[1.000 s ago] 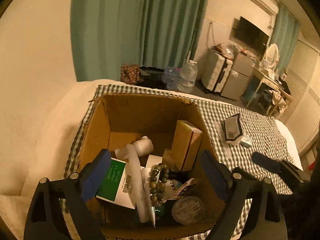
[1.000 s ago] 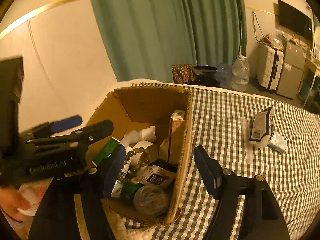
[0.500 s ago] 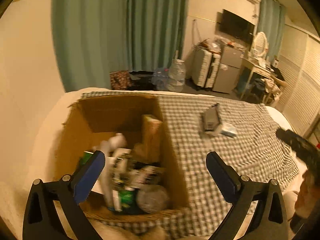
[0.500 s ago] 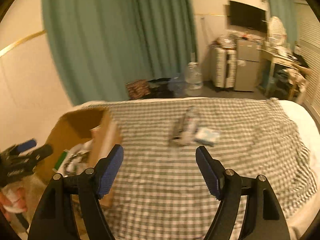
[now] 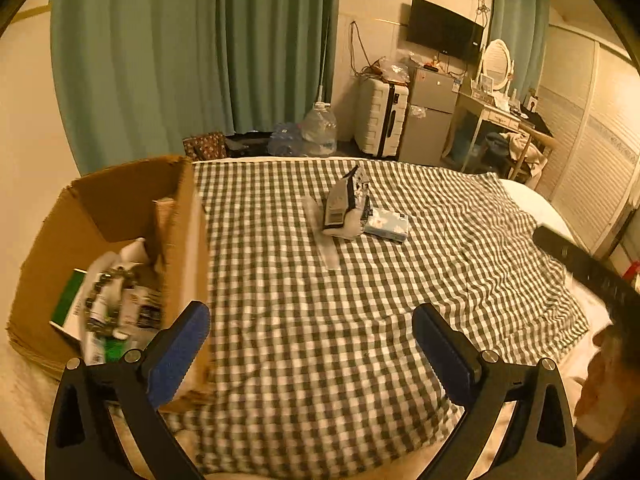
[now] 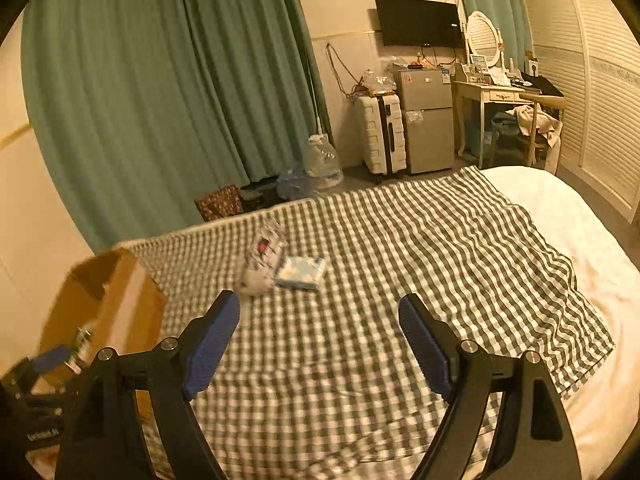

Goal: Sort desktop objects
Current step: 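Move both tools back toward the snack bag and tissue pack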

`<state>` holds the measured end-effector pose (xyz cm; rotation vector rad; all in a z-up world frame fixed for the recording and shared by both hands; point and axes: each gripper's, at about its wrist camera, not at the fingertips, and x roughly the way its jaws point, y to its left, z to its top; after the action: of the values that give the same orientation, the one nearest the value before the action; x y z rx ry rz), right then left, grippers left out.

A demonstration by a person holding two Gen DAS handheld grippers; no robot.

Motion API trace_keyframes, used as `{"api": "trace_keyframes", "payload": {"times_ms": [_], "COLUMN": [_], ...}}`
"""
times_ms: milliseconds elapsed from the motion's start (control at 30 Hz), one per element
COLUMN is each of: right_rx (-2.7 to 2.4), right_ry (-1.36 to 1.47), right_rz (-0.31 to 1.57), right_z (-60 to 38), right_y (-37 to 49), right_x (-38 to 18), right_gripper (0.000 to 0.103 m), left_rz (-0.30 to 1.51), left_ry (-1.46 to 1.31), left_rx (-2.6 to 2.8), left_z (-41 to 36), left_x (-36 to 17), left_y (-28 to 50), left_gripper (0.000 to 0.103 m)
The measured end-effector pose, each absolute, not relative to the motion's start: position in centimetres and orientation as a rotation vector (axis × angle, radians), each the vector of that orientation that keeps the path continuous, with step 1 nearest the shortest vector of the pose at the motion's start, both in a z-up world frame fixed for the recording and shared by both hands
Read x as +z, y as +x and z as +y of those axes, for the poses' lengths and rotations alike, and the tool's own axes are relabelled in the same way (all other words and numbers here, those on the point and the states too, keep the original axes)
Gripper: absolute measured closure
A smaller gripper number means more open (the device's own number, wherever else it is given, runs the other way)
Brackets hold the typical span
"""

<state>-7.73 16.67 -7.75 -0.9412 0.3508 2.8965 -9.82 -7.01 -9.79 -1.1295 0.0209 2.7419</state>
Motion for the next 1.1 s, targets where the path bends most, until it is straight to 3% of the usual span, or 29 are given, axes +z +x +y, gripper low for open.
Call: {"api": "trace_keyframes", "payload": {"times_ms": [133, 600, 833, 933, 1100], "right_rx": [2.897, 2.942, 3.035, 3.105, 3.180], "right_ry": [-0.983, -1.128, -1.184, -1.213, -1.258], "right_rz": [0.306, 0.170, 0.046, -0.106, -0.296], "right_z": [17.9, 20.2, 19.8, 18.7, 16.8], "right_y": [-7.8, -17.2, -23.6, -25.9, -28.7], "right_x": [-10.4, -18.7, -21.3, -22.3, -23.8], "right_gripper": [0.016, 0.016, 0.016, 0.016, 0.016], "left_rz": [0.050, 0.089, 0.377, 0.556, 0.571], "left_ry": [-1.147, -1.195, -1.038, -0.972, -1.008], "left_rx": [2.760, 2.824, 2.763, 2.664, 2.650], "left_z": [-4.7, 0.0, 2.8, 3.6, 3.6], "left_x": [-12.2, -20.4, -23.7, -24.8, -26.6], "left_y": [-11.2, -22.8, -29.0, -29.8, -30.7], "left_gripper": [0.000, 0.000, 0.000, 0.000, 0.000]}}
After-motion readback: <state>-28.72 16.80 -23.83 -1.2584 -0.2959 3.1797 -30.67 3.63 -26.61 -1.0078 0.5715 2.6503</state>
